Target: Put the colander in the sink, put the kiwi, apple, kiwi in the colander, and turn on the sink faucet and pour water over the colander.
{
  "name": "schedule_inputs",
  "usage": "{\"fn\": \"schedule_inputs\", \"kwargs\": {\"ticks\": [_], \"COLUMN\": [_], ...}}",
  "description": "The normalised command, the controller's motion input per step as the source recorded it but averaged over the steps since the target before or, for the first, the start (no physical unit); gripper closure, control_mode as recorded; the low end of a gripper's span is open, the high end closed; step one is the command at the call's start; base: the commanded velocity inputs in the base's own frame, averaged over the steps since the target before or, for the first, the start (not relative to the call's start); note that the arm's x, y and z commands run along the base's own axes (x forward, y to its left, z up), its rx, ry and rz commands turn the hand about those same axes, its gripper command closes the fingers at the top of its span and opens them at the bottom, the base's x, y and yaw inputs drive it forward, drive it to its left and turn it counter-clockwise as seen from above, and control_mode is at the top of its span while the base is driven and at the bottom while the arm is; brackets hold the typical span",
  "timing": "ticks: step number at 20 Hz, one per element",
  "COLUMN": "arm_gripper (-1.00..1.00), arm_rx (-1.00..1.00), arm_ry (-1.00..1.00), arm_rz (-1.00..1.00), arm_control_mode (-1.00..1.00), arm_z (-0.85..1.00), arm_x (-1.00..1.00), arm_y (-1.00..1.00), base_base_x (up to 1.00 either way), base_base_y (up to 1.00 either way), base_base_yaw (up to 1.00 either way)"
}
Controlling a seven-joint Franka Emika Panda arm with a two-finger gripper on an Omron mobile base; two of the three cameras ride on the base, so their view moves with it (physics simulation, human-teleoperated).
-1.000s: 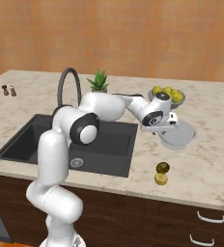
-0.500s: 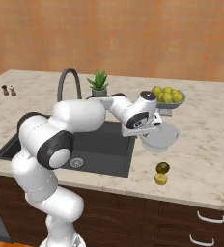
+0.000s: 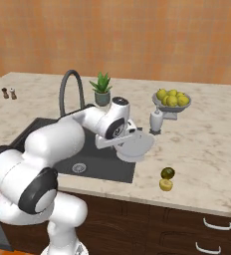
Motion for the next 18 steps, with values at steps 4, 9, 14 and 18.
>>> {"fn": "schedule_inputs", "kwargs": {"ticks": [4, 9, 14, 18], "arm_gripper": [1.0, 1.0, 1.0, 1.0], "arm_rx": [0.0, 0.0, -0.01, 0.0], "arm_ry": [0.08, 0.02, 0.0, 0.0], "arm_rz": [0.02, -0.1, -0.2, -0.19], "arm_control_mode": [-1.0, -1.0, -1.0, -1.0], "arm_z": [0.0, 0.0, -0.06, -0.12], "arm_x": [0.0, -0.04, -0.15, -0.17], "arm_y": [1.0, 1.0, 1.0, 1.0], "base_base_x": [0.0, 0.0, 0.0, 0.0], "base_base_y": [0.0, 0.0, 0.0, 0.0], "base_base_yaw": [0.0, 0.0, 0.0, 0.0]}}
